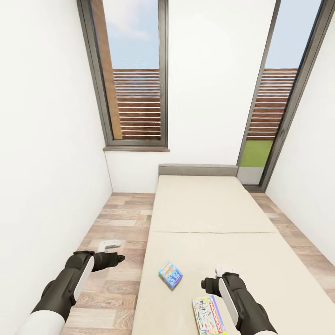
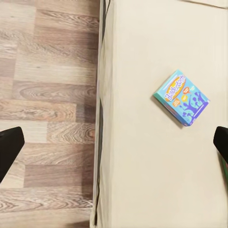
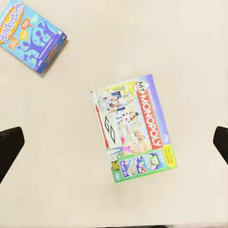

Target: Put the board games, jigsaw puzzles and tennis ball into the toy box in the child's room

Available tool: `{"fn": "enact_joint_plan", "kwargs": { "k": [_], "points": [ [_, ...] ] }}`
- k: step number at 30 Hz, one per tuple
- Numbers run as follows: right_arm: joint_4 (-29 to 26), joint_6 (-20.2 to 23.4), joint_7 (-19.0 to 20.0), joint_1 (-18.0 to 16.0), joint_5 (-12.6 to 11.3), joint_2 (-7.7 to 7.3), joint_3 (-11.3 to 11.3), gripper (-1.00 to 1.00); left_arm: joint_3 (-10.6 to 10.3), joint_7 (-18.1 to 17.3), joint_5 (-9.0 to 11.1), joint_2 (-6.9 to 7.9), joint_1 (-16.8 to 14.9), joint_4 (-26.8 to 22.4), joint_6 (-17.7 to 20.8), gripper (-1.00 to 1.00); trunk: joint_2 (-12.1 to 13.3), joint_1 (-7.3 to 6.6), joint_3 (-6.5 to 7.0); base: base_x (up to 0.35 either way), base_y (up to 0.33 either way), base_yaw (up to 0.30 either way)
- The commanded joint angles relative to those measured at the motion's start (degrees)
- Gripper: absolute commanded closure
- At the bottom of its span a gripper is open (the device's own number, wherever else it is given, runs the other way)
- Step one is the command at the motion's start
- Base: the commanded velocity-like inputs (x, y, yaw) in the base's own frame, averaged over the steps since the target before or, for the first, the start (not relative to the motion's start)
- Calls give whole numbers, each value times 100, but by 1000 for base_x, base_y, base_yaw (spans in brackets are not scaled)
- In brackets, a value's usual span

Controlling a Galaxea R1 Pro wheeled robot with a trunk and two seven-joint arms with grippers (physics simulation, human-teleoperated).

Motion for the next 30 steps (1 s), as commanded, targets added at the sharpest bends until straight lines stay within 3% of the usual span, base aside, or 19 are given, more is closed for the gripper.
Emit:
{"fn": "enact_joint_plan", "kwargs": {
  "k": [1, 8, 18, 23, 30],
  "points": [
    [-9, -15, -43, -4, -59, 5, -11, -100, 14, 11, 58, 0, -6, -5, 39, -100, -13, 4, -14, 0, 0, -4],
    [2, -365, -57, -4, -49, 10, -11, -100, 33, 19, 61, 0, -10, -5, 101, -100, -13, 4, -14, 0, 0, -1],
    [132, -461, -89, -29, -37, 53, 1, -100, 52, 20, 77, -11, -13, -29, 261, -100, -13, 4, -14, 0, 0, 0],
    [511, -384, -202, -581, -33, 61, -5, -100, 59, 9, 79, -11, -18, -81, 580, -100, -13, 4, -14, 0, 0, 0],
    [1995, -438, -549, -1769, -41, 50, -12, -100, 54, 1, 87, -55, -24, -107, 874, -100, -13, 4, -14, 0, 0, 0]
  ]
}}
